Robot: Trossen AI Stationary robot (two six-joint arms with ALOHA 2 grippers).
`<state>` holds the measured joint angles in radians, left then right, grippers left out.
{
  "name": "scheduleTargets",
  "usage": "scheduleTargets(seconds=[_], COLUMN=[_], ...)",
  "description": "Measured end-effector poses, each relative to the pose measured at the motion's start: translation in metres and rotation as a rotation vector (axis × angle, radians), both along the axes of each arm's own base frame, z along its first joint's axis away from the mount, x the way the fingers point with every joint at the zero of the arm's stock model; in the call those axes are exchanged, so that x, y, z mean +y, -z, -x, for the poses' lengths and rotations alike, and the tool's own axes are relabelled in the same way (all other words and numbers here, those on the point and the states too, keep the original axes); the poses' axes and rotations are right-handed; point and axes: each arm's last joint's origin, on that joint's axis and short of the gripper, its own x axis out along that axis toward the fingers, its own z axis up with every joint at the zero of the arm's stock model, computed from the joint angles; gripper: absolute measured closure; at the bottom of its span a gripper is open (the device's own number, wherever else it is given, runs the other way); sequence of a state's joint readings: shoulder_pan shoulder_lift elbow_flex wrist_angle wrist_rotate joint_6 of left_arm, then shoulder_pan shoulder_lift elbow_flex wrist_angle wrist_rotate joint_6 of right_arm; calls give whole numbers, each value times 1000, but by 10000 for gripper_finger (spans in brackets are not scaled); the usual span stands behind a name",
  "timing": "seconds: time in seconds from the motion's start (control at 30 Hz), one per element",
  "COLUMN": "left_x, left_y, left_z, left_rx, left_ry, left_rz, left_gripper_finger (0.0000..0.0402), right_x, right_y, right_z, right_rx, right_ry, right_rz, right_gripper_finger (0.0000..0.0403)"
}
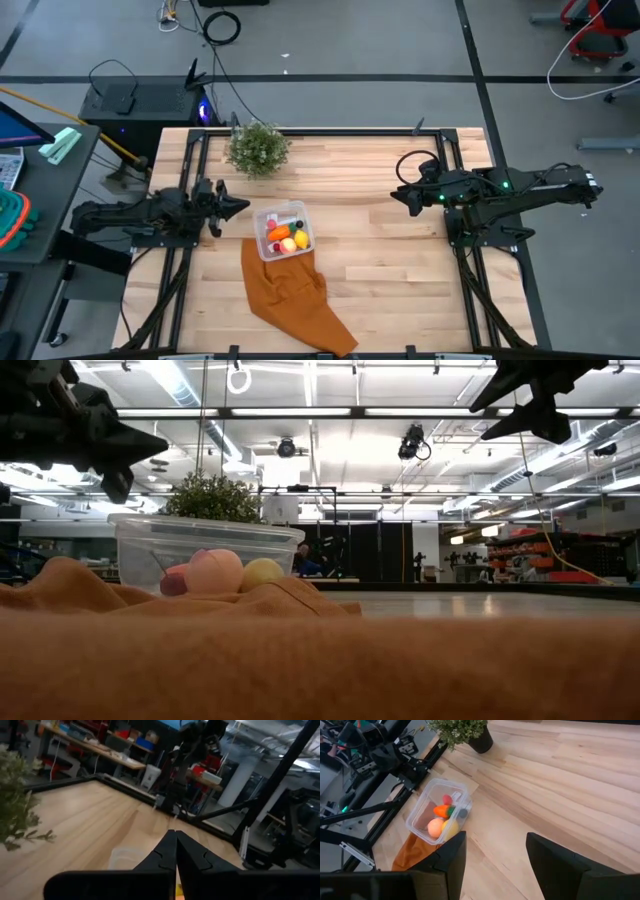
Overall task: Pick and placing Produce into tupperware
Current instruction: Return to Home Position
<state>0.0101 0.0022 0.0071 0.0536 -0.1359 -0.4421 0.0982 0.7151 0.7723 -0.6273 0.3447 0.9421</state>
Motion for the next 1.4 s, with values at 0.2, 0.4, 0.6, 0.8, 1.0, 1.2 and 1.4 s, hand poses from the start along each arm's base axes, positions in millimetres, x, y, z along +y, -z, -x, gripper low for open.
scheduleTargets(seconds=[0.2, 0.4, 0.6, 0.8, 1.0, 1.2, 1.4], left_x=[0, 0, 0, 0, 0, 0, 0], left_y=[2, 2, 2, 1, 0, -1, -1], left_z=[-1, -1, -1, -1, -1, -1, -1], left_rx=[18, 26, 29, 15, 4, -6, -9], left_ry=[-5, -6, -9, -11, -15, -14, -11], left_rz=[19, 16, -14, -15, -8, -8, -8], left_gripper_finger=[397, 367, 351, 347, 353, 349, 345], right_x=[0, 0, -2, -7, -11, -14, -14], right_y=[0, -1, -13, -26, -32, -33, -38], right_z=[0, 2, 26, 66, 105, 131, 143], right_rx=[0, -8, -94, -241, -381, -484, -554], right_ry=[-1, -8, -57, -66, -61, -71, -122], right_rz=[0, 9, 72, 152, 229, 289, 408], right_gripper_finger=[229, 236, 341, 388, 398, 402, 403])
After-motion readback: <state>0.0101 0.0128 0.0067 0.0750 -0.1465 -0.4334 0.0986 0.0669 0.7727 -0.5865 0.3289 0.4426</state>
